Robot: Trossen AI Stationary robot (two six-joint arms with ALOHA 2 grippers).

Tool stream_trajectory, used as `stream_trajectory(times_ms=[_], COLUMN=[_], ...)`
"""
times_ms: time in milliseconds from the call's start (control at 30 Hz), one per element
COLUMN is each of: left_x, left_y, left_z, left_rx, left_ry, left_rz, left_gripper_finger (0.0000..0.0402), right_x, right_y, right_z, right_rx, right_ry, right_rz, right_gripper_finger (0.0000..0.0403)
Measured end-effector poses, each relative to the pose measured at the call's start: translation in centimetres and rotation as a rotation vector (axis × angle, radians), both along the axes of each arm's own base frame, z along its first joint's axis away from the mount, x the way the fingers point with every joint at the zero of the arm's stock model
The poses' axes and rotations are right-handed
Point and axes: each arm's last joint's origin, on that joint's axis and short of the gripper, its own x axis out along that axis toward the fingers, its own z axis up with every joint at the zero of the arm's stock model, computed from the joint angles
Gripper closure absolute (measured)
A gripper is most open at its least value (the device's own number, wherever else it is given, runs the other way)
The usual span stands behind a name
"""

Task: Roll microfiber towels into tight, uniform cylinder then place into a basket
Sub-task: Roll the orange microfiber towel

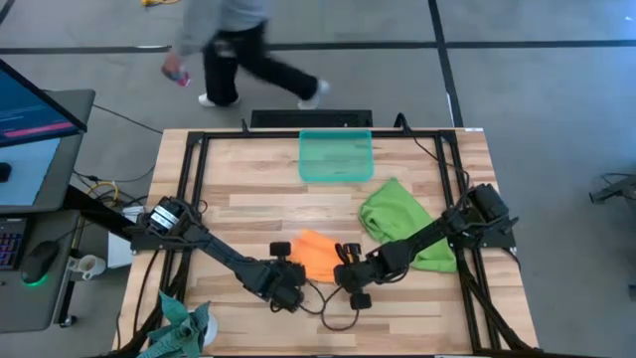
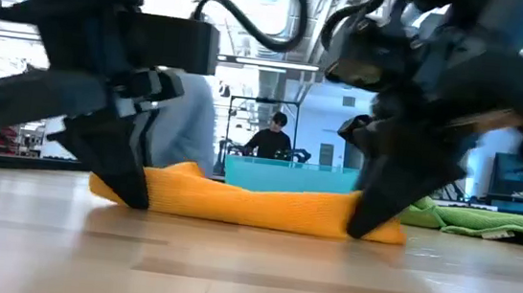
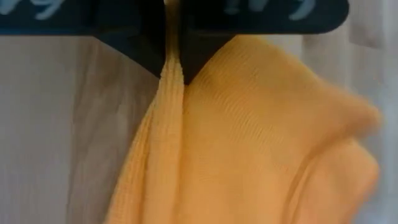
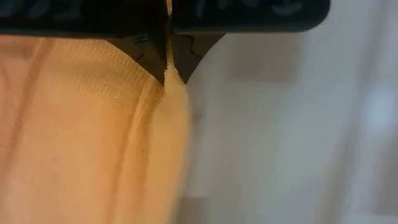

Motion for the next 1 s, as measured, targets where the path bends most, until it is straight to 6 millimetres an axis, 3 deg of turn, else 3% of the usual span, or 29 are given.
stream_trajectory(times_ms=[400, 733, 1000], left_x=[3.3, 4.0, 4.7], left_y=[-3.9, -3.0, -3.5], left_z=[4.7, 4.6, 5.0], left_rx=[-0.691, -0.812, -0.901], left_ry=[0.123, 0.156, 0.122], left_rz=[0.163, 0.391, 0.432], left_gripper_finger=[0.0398, 0.0398, 0.0399], right_x=[-0.6, -1.0, -1.0], right_y=[3.8, 4.4, 3.9], right_z=[1.8, 1.8, 1.8], right_rx=[0.359, 0.466, 0.535], right_ry=[0.109, 0.188, 0.287], right_rz=[-0.001, -0.132, -0.119], right_gripper_finger=[0.0391, 0.0395, 0.0396])
